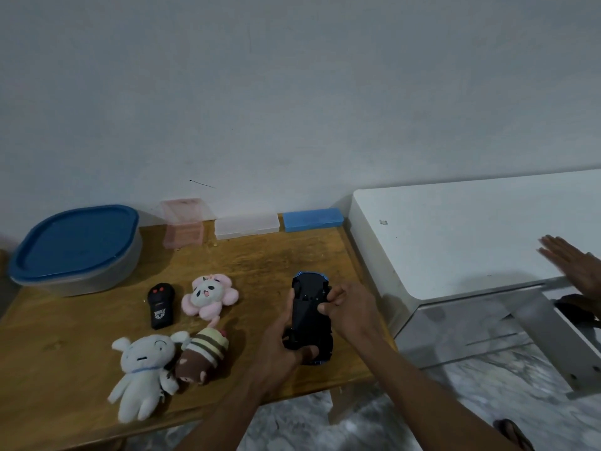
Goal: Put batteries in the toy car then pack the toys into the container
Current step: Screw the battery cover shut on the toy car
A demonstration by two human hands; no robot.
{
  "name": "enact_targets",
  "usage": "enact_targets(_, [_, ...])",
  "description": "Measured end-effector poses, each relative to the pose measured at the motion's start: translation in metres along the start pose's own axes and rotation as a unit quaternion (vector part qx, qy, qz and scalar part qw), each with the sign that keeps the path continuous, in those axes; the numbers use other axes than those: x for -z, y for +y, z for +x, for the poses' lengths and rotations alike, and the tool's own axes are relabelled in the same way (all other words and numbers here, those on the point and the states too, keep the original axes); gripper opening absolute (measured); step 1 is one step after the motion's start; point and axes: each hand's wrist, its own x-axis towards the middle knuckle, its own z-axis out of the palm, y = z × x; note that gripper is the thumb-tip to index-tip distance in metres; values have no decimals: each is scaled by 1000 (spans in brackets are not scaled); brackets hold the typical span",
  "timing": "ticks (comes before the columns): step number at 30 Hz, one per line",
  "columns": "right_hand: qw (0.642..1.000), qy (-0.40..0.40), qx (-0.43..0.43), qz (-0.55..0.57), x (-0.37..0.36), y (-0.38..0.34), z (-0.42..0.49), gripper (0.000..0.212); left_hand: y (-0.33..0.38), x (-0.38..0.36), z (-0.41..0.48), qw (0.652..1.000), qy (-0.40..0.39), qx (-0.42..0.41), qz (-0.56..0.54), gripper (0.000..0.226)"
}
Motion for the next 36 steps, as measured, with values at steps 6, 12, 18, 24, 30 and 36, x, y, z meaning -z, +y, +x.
enact_targets(6, [999, 14, -43, -11, -12, -12, -10, 27, -12, 12, -3, 1000, -12, 2, 0, 114])
enact_targets(12, [997, 17, -67, -29, -24, -25, -24, 40, -20, 21, -17, 1000, -10, 5, 1, 115])
enact_targets(18, [997, 5, -63, -31, -34, -31, -43, 43, -28, 32, -32, 1000, -14, 10, 9, 115])
enact_targets(24, [997, -17, -74, -31, -48, -13, -49, 32, -37, 31, -42, 998, -42, 20, -50, 111])
enact_targets(30, [996, -29, -78, -10, -38, 10, -41, 21, -32, 8, -33, 997, -40, 35, -49, 108])
enact_targets(36, [997, -37, -62, 15, -9, 33, -16, 18, -21, -26, -10, 997, -20, 41, -64, 106])
